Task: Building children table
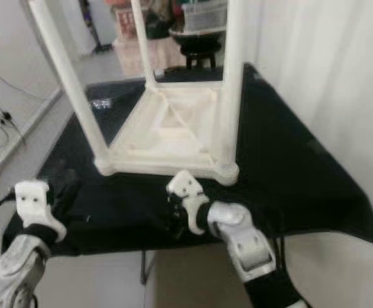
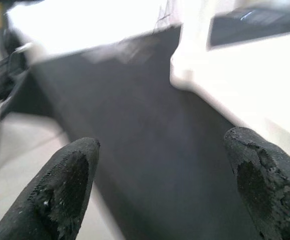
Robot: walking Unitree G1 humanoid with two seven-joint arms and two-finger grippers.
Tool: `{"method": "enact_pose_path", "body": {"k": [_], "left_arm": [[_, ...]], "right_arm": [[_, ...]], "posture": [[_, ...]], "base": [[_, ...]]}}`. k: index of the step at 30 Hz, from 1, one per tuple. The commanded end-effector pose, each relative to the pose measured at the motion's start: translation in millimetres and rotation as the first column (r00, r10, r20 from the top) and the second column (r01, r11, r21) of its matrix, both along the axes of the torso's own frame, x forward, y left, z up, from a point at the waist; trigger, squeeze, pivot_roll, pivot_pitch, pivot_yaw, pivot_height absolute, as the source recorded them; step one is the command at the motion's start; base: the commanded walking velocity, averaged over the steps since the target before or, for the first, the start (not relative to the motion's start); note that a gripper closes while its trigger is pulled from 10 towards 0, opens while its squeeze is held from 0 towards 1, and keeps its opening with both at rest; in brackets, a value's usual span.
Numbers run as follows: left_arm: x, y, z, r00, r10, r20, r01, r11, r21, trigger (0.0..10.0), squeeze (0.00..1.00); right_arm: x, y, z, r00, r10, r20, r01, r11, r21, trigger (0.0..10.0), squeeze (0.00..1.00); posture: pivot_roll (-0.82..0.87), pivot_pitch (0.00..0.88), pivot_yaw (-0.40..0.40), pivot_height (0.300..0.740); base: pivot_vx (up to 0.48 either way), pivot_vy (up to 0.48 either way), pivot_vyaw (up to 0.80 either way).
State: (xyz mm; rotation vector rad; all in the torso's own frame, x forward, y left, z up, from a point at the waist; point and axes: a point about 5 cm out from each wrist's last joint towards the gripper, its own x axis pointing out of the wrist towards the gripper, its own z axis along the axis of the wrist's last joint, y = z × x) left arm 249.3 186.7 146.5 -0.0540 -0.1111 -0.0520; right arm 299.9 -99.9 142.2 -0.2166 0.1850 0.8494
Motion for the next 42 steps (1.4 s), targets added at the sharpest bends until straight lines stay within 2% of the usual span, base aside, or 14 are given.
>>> {"method": "enact_pose_path", "body": {"k": [1, 2, 7, 14, 20, 27, 29, 30, 31, 35, 37, 40, 41, 42], "left_arm": [[-1.9, 8.3, -5.0, 0.999, 0.033, -0.027, -0.033, 0.999, 0.013, 10.0, 0.0], [-1.9, 8.3, -5.0, 0.999, 0.033, -0.027, -0.033, 0.999, 0.013, 10.0, 0.0], [-1.8, 7.9, -3.2, 0.999, 0.037, -0.015, -0.037, 0.999, 0.009, 10.0, 0.0], [-1.2, 7.2, -2.2, 0.999, 0.035, -0.007, -0.035, 0.999, 0.015, 10.0, 0.0], [1.8, 6.4, -4.5, 1.0, 0.013, -0.016, -0.013, 1.0, -0.005, 10.0, 0.0], [2.1, 6.2, -6.4, 1.0, -0.002, -0.021, 0.001, 1.0, -0.005, 10.0, 0.0], [2.5, 5.9, -7.6, 1.0, -0.006, -0.027, 0.006, 1.0, -0.002, 10.0, 0.0], [2.5, 5.9, -7.6, 1.0, -0.006, -0.027, 0.006, 1.0, -0.002, 10.0, 0.0], [2.4, 5.8, -8.0, 1.0, -0.012, -0.029, 0.012, 1.0, -0.001, 10.0, 0.0], [2.3, 5.3, -8.4, 0.999, -0.022, -0.031, 0.022, 1.0, -0.002, 10.0, 0.0], [1.8, 2.6, -9.1, 0.998, -0.057, -0.038, 0.057, 0.998, 0.002, 10.0, 0.0], [0.8, 0.3, -8.8, 0.996, -0.082, -0.033, 0.082, 0.997, 0.009, 10.0, 0.0], [-0.6, -2.2, -9.1, 0.993, -0.109, -0.035, 0.109, 0.994, 0.022, 10.0, 0.0], [-0.6, -2.2, -9.1, 0.993, -0.109, -0.035, 0.109, 0.994, 0.022, 10.0, 0.0]], "right_arm": [[12.5, 4.2, 2.2, 0.994, -0.106, 0.019, 0.105, 0.994, 0.039, 10.0, 0.0], [12.5, 4.2, 2.2, 0.994, -0.106, 0.019, 0.105, 0.994, 0.039, 10.0, 0.0], [30.0, -5.0, 4.3, 0.966, -0.258, 0.032, 0.256, 0.965, 0.057, 10.0, 0.0], [35.5, -7.6, 5.0, 0.955, -0.294, 0.044, 0.29, 0.954, 0.071, 10.0, 0.0], [45.3, -17.1, 5.7, 0.921, -0.388, 0.039, 0.382, 0.917, 0.116, 10.0, 0.0], [49.6, -20.5, 4.0, 0.91, -0.413, 0.023, 0.407, 0.904, 0.132, 10.0, 0.0], [51.1, -22.8, 4.1, 0.901, -0.432, 0.018, 0.424, 0.89, 0.165, 10.0, 0.0], [51.1, -22.8, 4.1, 0.901, -0.432, 0.018, 0.424, 0.89, 0.165, 10.0, 0.0], [49.6, -21.7, 7.3, 0.91, -0.414, 0.025, 0.398, 0.89, 0.222, 10.0, 0.0], [50.6, -21.5, 6.0, 0.912, -0.409, 0.006, 0.397, 0.889, 0.23, 10.0, 0.0], [47.6, -17.3, 5.7, 0.95, -0.312, -0.014, 0.306, 0.922, 0.235, 10.0, 0.0], [46.0, -17.2, 5.6, 0.961, -0.276, -0.013, 0.272, 0.936, 0.225, 10.0, 0.0], [40.1, -22.4, 6.7, 0.986, -0.164, 0.022, 0.158, 0.973, 0.171, 10.0, 0.0], [40.1, -22.4, 6.7, 0.986, -0.164, 0.022, 0.158, 0.973, 0.171, 10.0, 0.0]], "posture": [[-0.08, 0.0, 0.067, 0.74], [-0.08, 0.0, 0.067, 0.74], [-0.07, 0.0, 0.06, 0.74], [-0.07, 0.0, 0.058, 0.74], [-0.07, 0.0, 0.056, 0.74], [-0.07, 0.0, 0.056, 0.74], [-0.07, 0.0, 0.057, 0.74], [-0.07, 0.0, 0.057, 0.74], [-0.07, 0.0, 0.058, 0.74], [-0.07, 0.0, 0.058, 0.74], [-0.07, 0.0, 0.06, 0.74], [-0.07, 0.0, 0.06, 0.74], [-0.07, 0.0, 0.061, 0.74], [-0.07, 0.0, 0.061, 0.74]], "base": [[0.0, 0.476, 0.0], [0.0, 0.476, 0.0], [0.0, 0.095, 0.0], [0.0, 0.0, 0.0], [0.0, 0.0, 0.0], [0.25, 0.0, 0.54], [0.251, 0.0, 0.4], [0.247, 0.0, 0.79], [0.244, 0.0, 0.68], [0.122, 0.0, 0.34], [0.0, 0.0, 0.0], [0.0, 0.0, 0.0], [0.0, 0.0, 0.0], [0.0, 0.0, 0.0]]}}
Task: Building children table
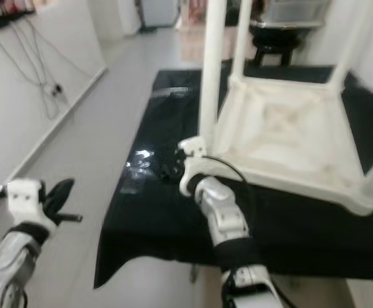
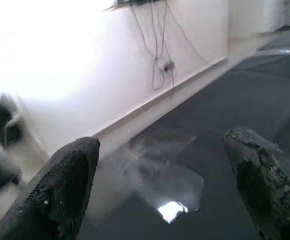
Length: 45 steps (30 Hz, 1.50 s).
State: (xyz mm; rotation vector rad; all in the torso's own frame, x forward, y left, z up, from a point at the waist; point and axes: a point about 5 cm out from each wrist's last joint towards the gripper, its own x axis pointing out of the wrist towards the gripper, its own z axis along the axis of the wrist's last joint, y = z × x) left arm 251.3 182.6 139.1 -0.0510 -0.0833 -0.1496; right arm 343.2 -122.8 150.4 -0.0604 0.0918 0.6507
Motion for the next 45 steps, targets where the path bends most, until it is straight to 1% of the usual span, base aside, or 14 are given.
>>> {"method": "enact_pose_path", "body": {"k": [1, 3, 5, 11, 13, 14, 15, 16, 20, 22, 30, 31, 35, 45], "left_arm": [[-5.0, -3.2, -2.1, 0.998, -0.068, -0.008, 0.068, 0.997, 0.035, 10.0, 0.0], [-5.4, -4.3, -2.3, 0.997, -0.081, -0.009, 0.081, 0.996, 0.039, 10.0, 0.0], [-5.9, -6.6, -2.3, 0.994, -0.108, -0.008, 0.108, 0.994, 0.033, 10.0, 0.0], [-6.4, -8.1, -1.8, 0.993, -0.122, -0.005, 0.122, 0.992, 0.029, 10.0, 0.0], [-6.7, -8.3, -1.6, 0.992, -0.124, -0.004, 0.124, 0.992, 0.028, 10.0, 0.0], [-6.9, -8.6, -1.3, 0.992, -0.124, -0.002, 0.124, 0.992, 0.028, 10.0, 0.0], [-6.9, -8.6, -1.3, 0.992, -0.124, -0.002, 0.124, 0.992, 0.028, 10.0, 0.0], [-7.2, -9.0, -0.7, 0.992, -0.124, 0.0, 0.124, 0.992, 0.028, 10.0, 0.0], [-7.4, -9.2, -0.5, 0.992, -0.125, 0.0, 0.125, 0.992, 0.028, 10.0, 0.0], [-7.9, -10.1, -0.1, 0.992, -0.13, 0.0, 0.13, 0.991, 0.026, 10.0, 0.0], [-9.5, -12.1, 1.2, 0.991, -0.131, 0.004, 0.131, 0.991, 0.015, 10.0, 0.0], [-10.2, -12.9, 1.7, 0.991, -0.131, 0.006, 0.131, 0.991, 0.013, 10.0, 0.0], [-12.5, -15.2, 3.1, 0.991, -0.135, 0.008, 0.135, 0.991, 0.007, 10.0, 0.0], [-21.5, -20.1, 7.0, 0.99, -0.137, 0.011, 0.138, 0.99, -0.014, 10.0, 0.0]], "right_arm": [[-17.0, -14.6, 0.9, 0.967, 0.254, -0.015, -0.254, 0.962, -0.1, 10.0, 0.0], [-21.3, -20.0, 2.5, 0.95, 0.312, -0.022, -0.312, 0.942, -0.126, 10.0, 0.0], [-27.3, -43.2, 9.7, 0.918, 0.391, -0.069, -0.397, 0.901, -0.177, 10.0, 0.0], [-34.8, -67.1, 14.7, 0.877, 0.455, -0.152, -0.48, 0.845, -0.235, 10.0, 0.0], [-31.0, -81.0, 16.2, 0.884, 0.425, -0.196, -0.467, 0.825, -0.317, 10.0, 0.0], [-18.2, -95.6, 17.1, 0.925, 0.31, -0.218, -0.376, 0.818, -0.435, 10.0, 0.0], [-18.2, -95.6, 17.1, 0.925, 0.31, -0.218, -0.376, 0.818, -0.435, 10.0, 0.0], [5.9, -111.9, 21.9, 0.973, 0.085, -0.216, -0.2, 0.78, -0.593, 10.0, 0.0], [10.8, -114.7, 23.9, 0.975, 0.036, -0.218, -0.171, 0.745, -0.645, 10.0, 0.0], [17.2, -113.0, 25.0, 0.98, -0.003, -0.201, -0.151, 0.653, -0.742, 10.0, 0.0], [35.5, -96.2, 28.2, 0.964, -0.11, -0.242, -0.113, 0.653, -0.749, 10.0, 0.0], [39.2, -93.4, 25.5, 0.959, -0.139, -0.245, -0.109, 0.618, -0.778, 10.0, 0.0], [47.7, -82.8, 21.3, 0.955, -0.183, -0.234, -0.086, 0.584, -0.807, 10.0, 0.0], [52.1, -65.1, 20.6, 0.934, -0.216, -0.286, -0.104, 0.601, -0.792, 10.0, 0.0]], "posture": [[-0.07, 0.0, 0.064, 0.74], [-0.07, 0.0, 0.064, 0.74], [-0.08, 0.0, 0.063, 0.74], [-0.07, 0.0, 0.059, 0.74], [-0.07, 0.0, 0.059, 0.74], [-0.07, 0.0, 0.054, 0.74], [-0.07, 0.0, 0.054, 0.74], [-0.07, 0.0, 0.053, 0.74], [-0.07, 0.0, 0.052, 0.74], [-0.06, 0.0, 0.047, 0.74], [-0.06, 0.004, 0.04, 0.74], [-0.06, 0.013, 0.036, 0.74], [-0.06, 0.023, 0.031, 0.74], [-0.04, 0.096, 0.002, 0.74]], "base": [[0.0, 0.0, 0.0], [0.0, 0.0, 0.0], [0.0, 0.0, 0.0], [0.0, 0.0, 0.0], [0.0, 0.0, 0.0], [0.0, 0.0, 0.0], [0.0, 0.0, 0.0], [0.0, 0.0, 0.0], [0.0, 0.0, 0.0], [0.0, 0.0, 0.0], [0.0, 0.0, 0.0], [0.0, 0.0, 0.0], [0.0, 0.0, 0.0], [0.0, 0.0, 0.0]]}}
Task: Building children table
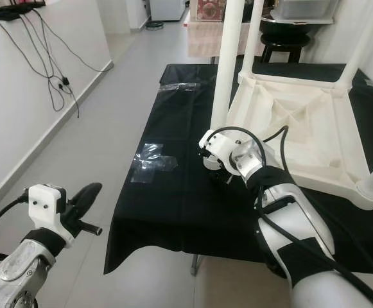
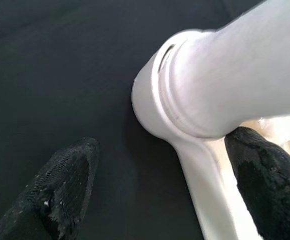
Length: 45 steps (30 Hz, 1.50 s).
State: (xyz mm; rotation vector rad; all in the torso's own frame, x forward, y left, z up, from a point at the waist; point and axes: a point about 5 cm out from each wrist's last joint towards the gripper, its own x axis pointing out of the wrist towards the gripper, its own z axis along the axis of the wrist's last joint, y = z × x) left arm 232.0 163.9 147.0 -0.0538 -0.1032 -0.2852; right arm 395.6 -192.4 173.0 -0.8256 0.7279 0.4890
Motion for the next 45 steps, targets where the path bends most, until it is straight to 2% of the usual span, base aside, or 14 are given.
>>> {"method": "enact_pose_path", "body": {"k": [1, 3, 4, 5, 6, 16, 23, 31, 33, 36, 37, 43, 44, 45], "left_arm": [[-5.1, -2.7, 0.3, 1.0, -0.004, -0.016, 0.004, 1.0, -0.022, 10.0, 0.0], [-7.0, -3.6, 1.1, 1.0, -0.004, -0.016, 0.004, 1.0, -0.027, 10.0, 0.0], [-8.6, -4.5, 1.5, 1.0, -0.009, -0.019, 0.008, 0.999, -0.031, 10.0, 0.0], [-8.6, -4.5, 1.5, 1.0, -0.009, -0.019, 0.008, 0.999, -0.031, 10.0, 0.0], [-9.4, -5.1, 1.6, 1.0, -0.013, -0.022, 0.012, 0.999, -0.034, 10.0, 0.0], [-10.1, -6.2, 1.9, 0.999, -0.015, -0.031, 0.014, 0.999, -0.042, 10.0, 0.0], [-9.2, -5.9, 1.3, 0.999, -0.014, -0.035, 0.012, 0.999, -0.045, 10.0, 0.0], [-8.2, -5.6, 0.7, 0.999, -0.015, -0.037, 0.013, 0.999, -0.046, 10.0, 0.0], [-7.6, -5.1, 0.2, 0.999, -0.013, -0.037, 0.011, 0.999, -0.044, 10.0, 0.0], [-7.5, -5.0, -0.3, 0.999, -0.013, -0.039, 0.012, 0.999, -0.043, 10.0, 0.0], [-7.6, -5.1, -0.8, 0.999, -0.016, -0.041, 0.014, 0.999, -0.042, 10.0, 0.0], [-8.4, -5.4, -1.0, 0.999, -0.016, -0.043, 0.015, 0.999, -0.043, 10.0, 0.0], [-8.8, -5.2, -0.9, 0.999, -0.016, -0.044, 0.014, 0.999, -0.044, 10.0, 0.0], [-9.2, -4.9, -0.7, 0.999, -0.016, -0.044, 0.014, 0.999, -0.045, 10.0, 0.0]], "right_arm": [[0.4, 8.1, 0.3, 0.999, 0.011, -0.047, -0.011, 1.0, -0.005, 9.5, 0.0], [0.9, 10.7, 2.0, 0.998, 0.016, -0.063, -0.017, 1.0, -0.004, 9.5, 0.0], [1.0, 14.6, 4.3, 0.996, 0.032, -0.088, -0.03, 0.999, 0.018, 2.0, 0.0], [1.0, 14.6, 4.3, 0.996, 0.032, -0.088, -0.03, 0.999, 0.018, 2.0, 0.0], [1.5, 17.4, 6.5, 0.994, 0.042, -0.098, -0.038, 0.999, 0.038, 0.0, 0.0], [4.6, 38.8, 19.6, 0.986, 0.129, -0.11, -0.113, 0.984, 0.139, 0.0, 0.0], [6.2, 63.1, 27.0, 0.952, 0.301, -0.059, -0.291, 0.946, 0.144, 0.0, 0.0], [1.1, 89.5, 23.9, 0.861, 0.508, 0.019, -0.506, 0.85, 0.145, 0.0, 0.0], [-2.9, 101.4, 22.7, 0.803, 0.594, 0.047, -0.595, 0.794, 0.127, 0.0, 0.0], [-2.3, 102.1, 22.6, 0.804, 0.592, 0.056, -0.594, 0.797, 0.11, 0.0, 0.0], [0.7, 96.3, 24.8, 0.812, 0.579, 0.075, -0.583, 0.81, 0.06, 10.0, 0.0], [2.3, 76.7, 31.6, 0.817, 0.575, 0.043, -0.576, 0.816, 0.038, 10.0, 0.0], [3.3, 58.8, 36.7, 0.837, 0.547, 0.006, -0.547, 0.837, 0.019, 10.0, 1.0], [4.4, 38.6, 42.9, 0.864, 0.503, -0.022, -0.504, 0.864, -0.022, 10.0, 1.0]], "posture": [[-0.04, 0.106, 0.0, 0.74], [-0.04, 0.106, 0.0, 0.74], [-0.04, 0.113, -0.001, 0.74], [-0.04, 0.113, -0.001, 0.74], [-0.04, 0.115, -0.003, 0.74], [-0.04, 0.108, -0.011, 0.74], [-0.05, 0.09, -0.009, 0.74], [-0.04, 0.078, -0.009, 0.74], [-0.04, 0.07, -0.005, 0.74], [-0.04, 0.064, -0.002, 0.74], [-0.04, 0.063, -0.004, 0.74], [-0.04, 0.063, -0.004, 0.74], [-0.04, 0.069, -0.002, 0.74], [-0.04, 0.073, 0.002, 0.74]], "base": [[0.0, 0.0, 0.0], [0.0, 0.0, 0.0], [0.0, 0.0, 0.0], [0.0, 0.0, 0.0], [0.0, 0.0, 0.0], [0.0, 0.0, 0.0], [0.0, 0.0, 0.0], [0.0, 0.0, 0.0], [0.0, 0.0, 0.0], [0.0, 0.0, 0.0], [0.0, 0.0, 0.0], [0.0, 0.0, 0.0], [0.0, 0.0, 0.0], [0.0, 0.0, 0.0]]}}
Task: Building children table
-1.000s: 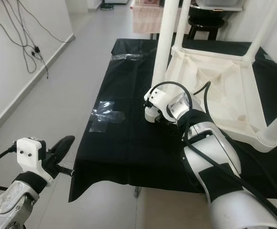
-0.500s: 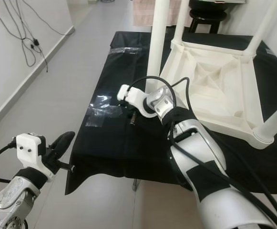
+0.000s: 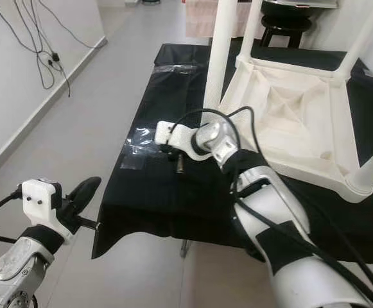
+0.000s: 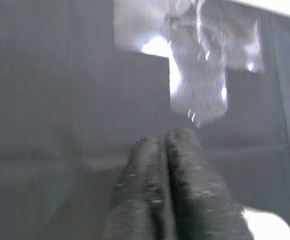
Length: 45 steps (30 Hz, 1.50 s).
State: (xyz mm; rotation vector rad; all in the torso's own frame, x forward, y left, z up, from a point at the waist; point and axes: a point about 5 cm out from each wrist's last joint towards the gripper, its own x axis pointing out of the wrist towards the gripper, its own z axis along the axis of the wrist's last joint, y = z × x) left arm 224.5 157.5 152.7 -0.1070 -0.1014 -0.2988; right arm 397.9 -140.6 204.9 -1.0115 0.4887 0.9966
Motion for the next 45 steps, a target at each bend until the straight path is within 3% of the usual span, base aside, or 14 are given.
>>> {"method": "enact_pose_path", "body": {"k": [1, 3, 8, 12, 13, 14, 15, 19, 27, 28, 32, 38, 39, 45], "left_arm": [[-2.0, 1.7, -6.3, 0.999, 0.0, -0.036, 0.001, 1.0, 0.007, 10.0, 0.0], [-2.0, 1.7, -6.3, 0.999, 0.0, -0.036, 0.001, 1.0, 0.007, 10.0, 0.0], [-1.9, 2.1, -5.8, 0.999, -0.007, -0.039, 0.007, 1.0, 0.007, 10.0, 0.0], [-2.0, 2.5, -5.0, 0.999, -0.006, -0.038, 0.006, 1.0, 0.008, 10.0, 0.0], [-2.0, 2.6, -4.6, 0.999, -0.006, -0.038, 0.006, 1.0, 0.008, 10.0, 0.0], [-2.0, 2.6, -4.6, 0.999, -0.006, -0.038, 0.006, 1.0, 0.008, 10.0, 0.0], [-2.1, 2.5, -4.1, 0.999, -0.006, -0.037, 0.006, 1.0, 0.008, 10.0, 0.0], [-4.7, 0.7, -1.7, 0.999, -0.01, -0.035, 0.011, 1.0, 0.012, 10.0, 0.0], [-21.1, -5.3, 1.7, 0.998, -0.027, -0.054, 0.026, 1.0, -0.014, 10.0, 0.0], [-26.4, -6.5, 2.4, 0.998, -0.03, -0.061, 0.029, 0.999, -0.023, 10.0, 0.0], [-36.5, -8.6, 3.1, 0.996, -0.038, -0.081, 0.035, 0.999, -0.039, 10.0, 0.0], [-40.6, -9.7, 3.3, 0.995, -0.043, -0.091, 0.039, 0.998, -0.043, 10.0, 0.0], [-41.6, -9.8, 3.7, 0.995, -0.043, -0.094, 0.039, 0.998, -0.043, 10.0, 0.0], [-41.9, -9.2, 4.2, 0.994, -0.043, -0.104, 0.039, 0.998, -0.044, 10.0, 0.0]], "right_arm": [[2.5, -26.2, 15.2, 0.998, -0.067, 0.01, 0.068, 0.994, -0.08, 10.0, 1.0], [2.5, -26.2, 15.2, 0.998, -0.067, 0.01, 0.068, 0.994, -0.08, 10.0, 1.0], [6.7, -63.1, 37.0, 0.965, -0.232, 0.124, 0.247, 0.961, -0.124, 10.0, 1.0], [11.9, -56.9, 37.5, 0.932, -0.317, 0.173, 0.33, 0.942, -0.053, 10.0, 1.0], [12.9, -52.7, 33.8, 0.924, -0.345, 0.166, 0.355, 0.934, -0.032, 10.0, 0.52], [12.9, -52.7, 33.8, 0.924, -0.345, 0.166, 0.355, 0.934, -0.032, 10.0, 0.52], [12.2, -46.8, 24.7, 0.927, -0.349, 0.133, 0.357, 0.933, -0.04, 10.0, 0.0], [11.5, -31.4, 7.2, 0.915, -0.398, 0.075, 0.399, 0.917, 0.0, 10.0, 0.0], [10.0, -35.6, -1.8, 0.884, -0.463, 0.072, 0.466, 0.884, -0.033, 10.0, 0.0], [9.1, -38.1, -1.6, 0.886, -0.459, 0.06, 0.462, 0.885, -0.056, 4.7, 0.0], [9.2, -47.1, 5.2, 0.874, -0.48, 0.074, 0.485, 0.87, -0.087, 5.5, 0.0], [9.6, -53.7, 10.0, 0.862, -0.497, 0.097, 0.505, 0.857, -0.099, 4.7, 0.0], [9.4, -54.4, 10.8, 0.865, -0.493, 0.095, 0.501, 0.859, -0.108, 0.0, 0.0], [8.4, -52.5, 12.6, 0.884, -0.464, 0.065, 0.468, 0.872, -0.141, 0.0, 0.0]], "posture": [[-0.04, 0.073, 0.002, 0.74], [-0.04, 0.073, 0.002, 0.74], [-0.04, 0.083, 0.007, 0.74], [-0.04, 0.091, 0.009, 0.74], [-0.04, 0.091, 0.009, 0.74], [-0.04, 0.091, 0.009, 0.74], [-0.04, 0.098, 0.013, 0.74], [-0.03, 0.115, 0.011, 0.74], [0.0, 0.213, -0.008, 0.74], [0.01, 0.23, -0.011, 0.74], [0.01, 0.253, -0.015, 0.74], [0.01, 0.259, -0.016, 0.74], [0.01, 0.263, -0.014, 0.74], [0.01, 0.257, -0.014, 0.74]], "base": [[0.0, 0.0, 0.0], [0.0, 0.0, 0.0], [0.0, 0.0, 0.0], [0.0, 0.0, 0.0], [0.0, 0.0, 0.0], [0.0, 0.0, 0.0], [0.0, 0.0, 0.0], [0.0, 0.0, 0.0], [0.0, 0.0, 0.0], [0.0, 0.0, 0.0], [0.0, 0.0, 0.0], [0.0, 0.0, 0.0], [0.0, 0.0, 0.0], [0.0, 0.0, 0.0]]}}
